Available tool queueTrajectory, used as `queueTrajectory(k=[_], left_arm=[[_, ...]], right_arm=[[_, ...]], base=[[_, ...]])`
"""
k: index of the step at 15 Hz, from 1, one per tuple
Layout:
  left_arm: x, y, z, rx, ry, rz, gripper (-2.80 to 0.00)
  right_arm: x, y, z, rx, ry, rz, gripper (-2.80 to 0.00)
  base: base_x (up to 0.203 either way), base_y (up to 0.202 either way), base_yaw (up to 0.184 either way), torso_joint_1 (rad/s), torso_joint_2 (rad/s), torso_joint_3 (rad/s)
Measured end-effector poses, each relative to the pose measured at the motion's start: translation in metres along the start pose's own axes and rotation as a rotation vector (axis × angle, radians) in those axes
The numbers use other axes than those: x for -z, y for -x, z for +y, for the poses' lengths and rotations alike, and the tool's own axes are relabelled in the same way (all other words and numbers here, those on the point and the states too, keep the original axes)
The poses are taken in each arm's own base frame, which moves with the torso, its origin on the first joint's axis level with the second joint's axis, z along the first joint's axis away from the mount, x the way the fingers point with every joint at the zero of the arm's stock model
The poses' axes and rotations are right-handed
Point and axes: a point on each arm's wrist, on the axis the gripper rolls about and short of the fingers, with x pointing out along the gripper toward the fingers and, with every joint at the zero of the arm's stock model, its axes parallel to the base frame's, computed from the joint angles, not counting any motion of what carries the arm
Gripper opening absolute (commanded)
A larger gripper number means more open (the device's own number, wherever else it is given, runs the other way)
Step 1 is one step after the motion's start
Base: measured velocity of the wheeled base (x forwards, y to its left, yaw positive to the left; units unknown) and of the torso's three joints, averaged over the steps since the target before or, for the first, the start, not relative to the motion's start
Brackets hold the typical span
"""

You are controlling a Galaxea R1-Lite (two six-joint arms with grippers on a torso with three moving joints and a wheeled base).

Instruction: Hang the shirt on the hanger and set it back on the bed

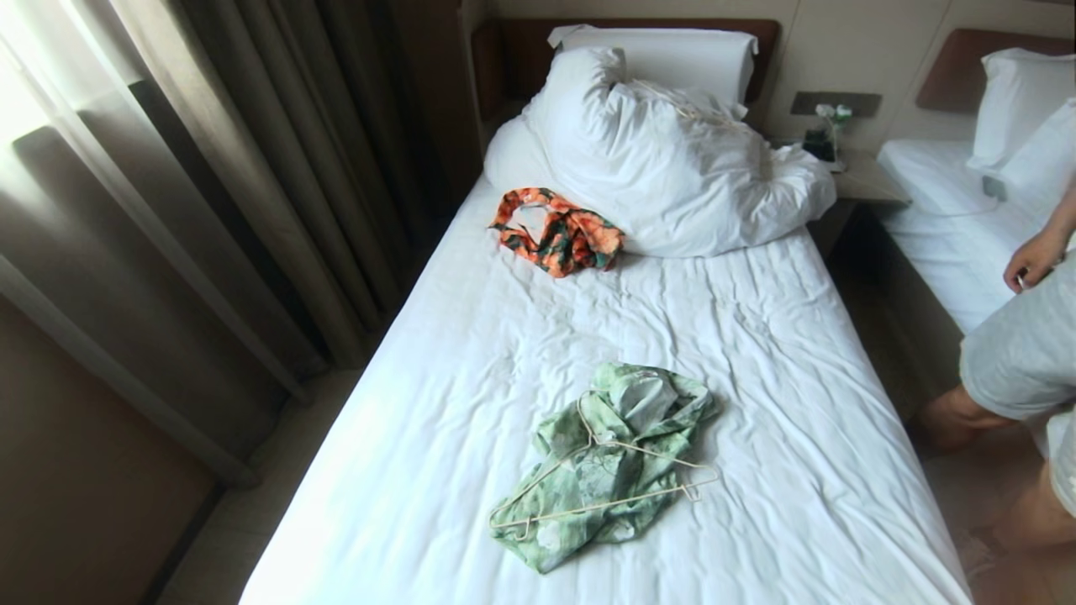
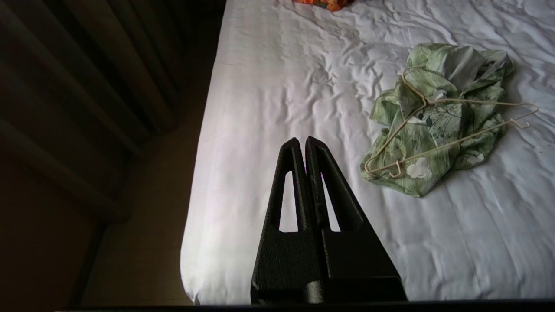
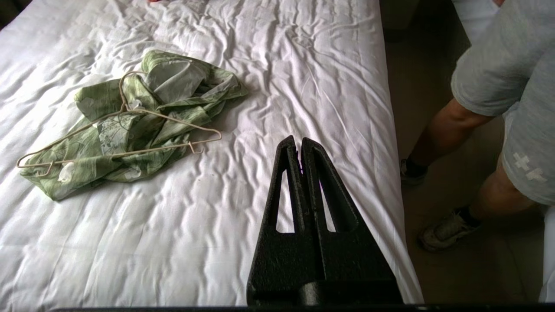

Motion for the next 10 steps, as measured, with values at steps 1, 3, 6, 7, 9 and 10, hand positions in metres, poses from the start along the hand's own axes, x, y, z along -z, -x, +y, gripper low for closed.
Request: queueTrajectory(k=[1, 3, 6, 7, 9, 10], left_arm=[[0.0009, -0.0003, -0.0001, -0.001, 0.001, 0.002, -2.8], [0.0018, -0.0006, -0.0002, 0.0, 0.012, 0.005, -2.8], [0.0022, -0.0007, -0.0002, -0.002, 0.047, 0.006, -2.8], [0.0021, -0.0007, -0.0002, -0.005, 0.056, 0.005, -2.8], [0.0021, -0.0008, -0.0001, -0.006, 0.058, 0.003, -2.8], [0.0021, -0.0009, -0.0001, -0.007, 0.059, 0.002, -2.8]], right_arm=[[0.0001, 0.0, 0.0, 0.0, 0.0, 0.0, -2.8], [0.0003, -0.0001, 0.0, 0.0, -0.005, 0.001, -2.8], [0.0003, -0.0001, 0.0, 0.0, -0.011, 0.001, -2.8], [0.0003, -0.0001, 0.0, 0.001, -0.011, 0.001, -2.8], [0.0003, -0.0001, 0.0, 0.001, -0.011, 0.001, -2.8], [0.0003, -0.0001, 0.0, 0.001, -0.011, 0.0, -2.8]], base=[[0.0, 0.0, 0.0, 0.0, 0.0, 0.0], [0.0, 0.0, 0.0, 0.0, 0.0, 0.0], [0.0, 0.0, 0.0, 0.0, 0.0, 0.0], [0.0, 0.0, 0.0, 0.0, 0.0, 0.0], [0.0, 0.0, 0.0, 0.0, 0.0, 0.0], [0.0, 0.0, 0.0, 0.0, 0.0, 0.0]])
